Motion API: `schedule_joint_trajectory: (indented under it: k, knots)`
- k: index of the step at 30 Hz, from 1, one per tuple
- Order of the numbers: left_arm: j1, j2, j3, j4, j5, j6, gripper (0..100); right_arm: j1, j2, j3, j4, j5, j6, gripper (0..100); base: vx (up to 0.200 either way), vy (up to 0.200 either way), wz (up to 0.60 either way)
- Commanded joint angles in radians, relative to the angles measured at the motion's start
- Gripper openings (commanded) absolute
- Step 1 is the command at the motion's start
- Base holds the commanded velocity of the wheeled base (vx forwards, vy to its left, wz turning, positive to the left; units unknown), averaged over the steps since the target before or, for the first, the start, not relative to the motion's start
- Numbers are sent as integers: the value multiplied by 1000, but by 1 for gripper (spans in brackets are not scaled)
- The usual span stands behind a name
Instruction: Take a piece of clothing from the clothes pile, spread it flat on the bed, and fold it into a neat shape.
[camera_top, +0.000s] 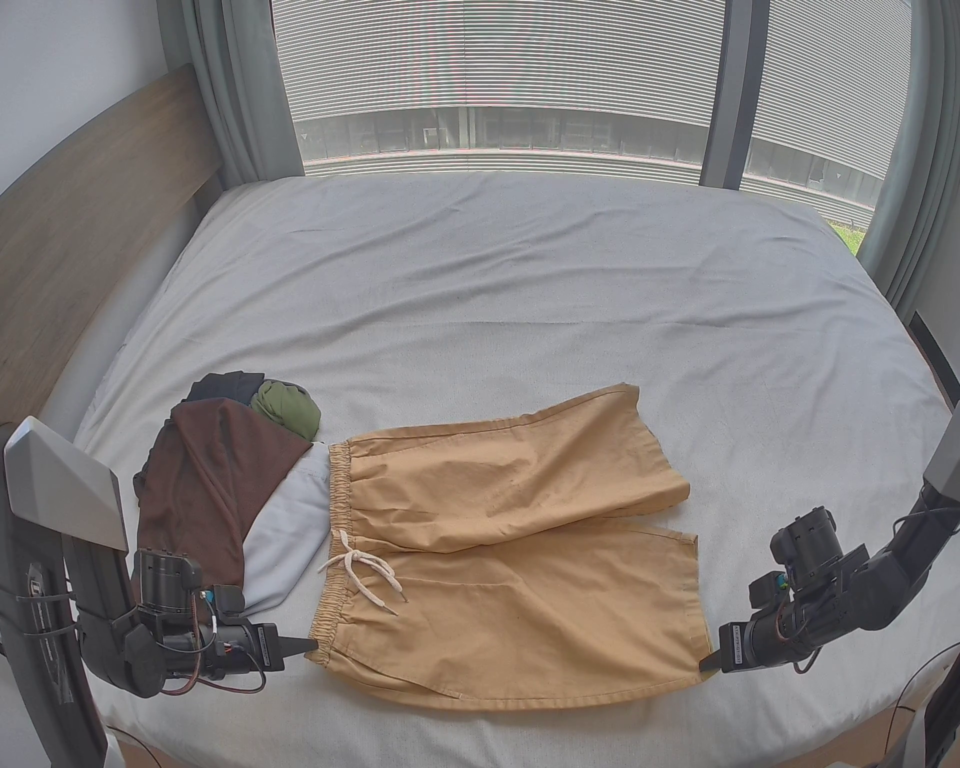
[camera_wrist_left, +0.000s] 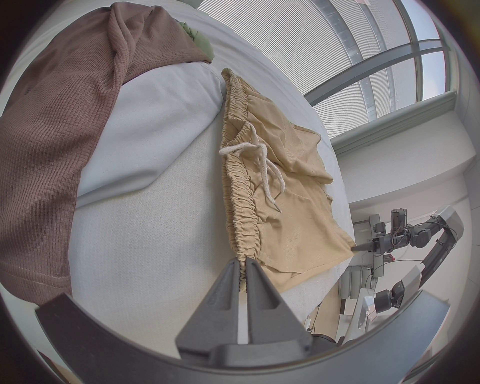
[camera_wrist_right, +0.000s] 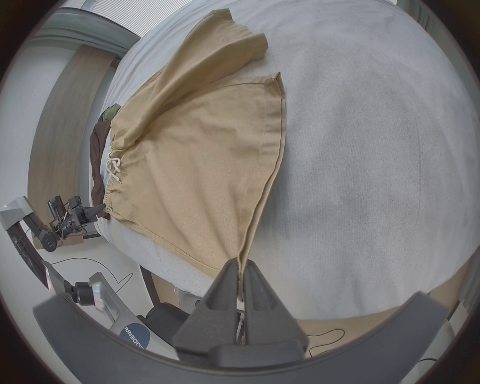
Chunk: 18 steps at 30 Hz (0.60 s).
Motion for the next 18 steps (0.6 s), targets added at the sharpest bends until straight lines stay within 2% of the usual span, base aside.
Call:
schedule_joint_trajectory:
  k: [1, 2, 6, 13, 18]
  knots:
    - [-2, -11, 0, -8, -5, -1, 0, -4, -22, -14, -3, 7, 4, 0, 0, 0, 0]
    - [-5, -31, 0, -22, -31, -8, 0, -12, -64, -25, 0, 40, 6, 0, 0, 0, 0]
    - [-7, -36, -1, -46, -43, -17, 0, -14, -102, -30, -1, 57, 6, 0, 0, 0, 0]
    - [-39, -14, -15, -296, -53, -192, 0, -17, -159, -62, -47, 96, 19, 0, 0, 0, 0]
    - [-48, -24, -41, -301, -53, -214, 0, -38, -156, -62, -143, 96, 32, 0, 0, 0, 0]
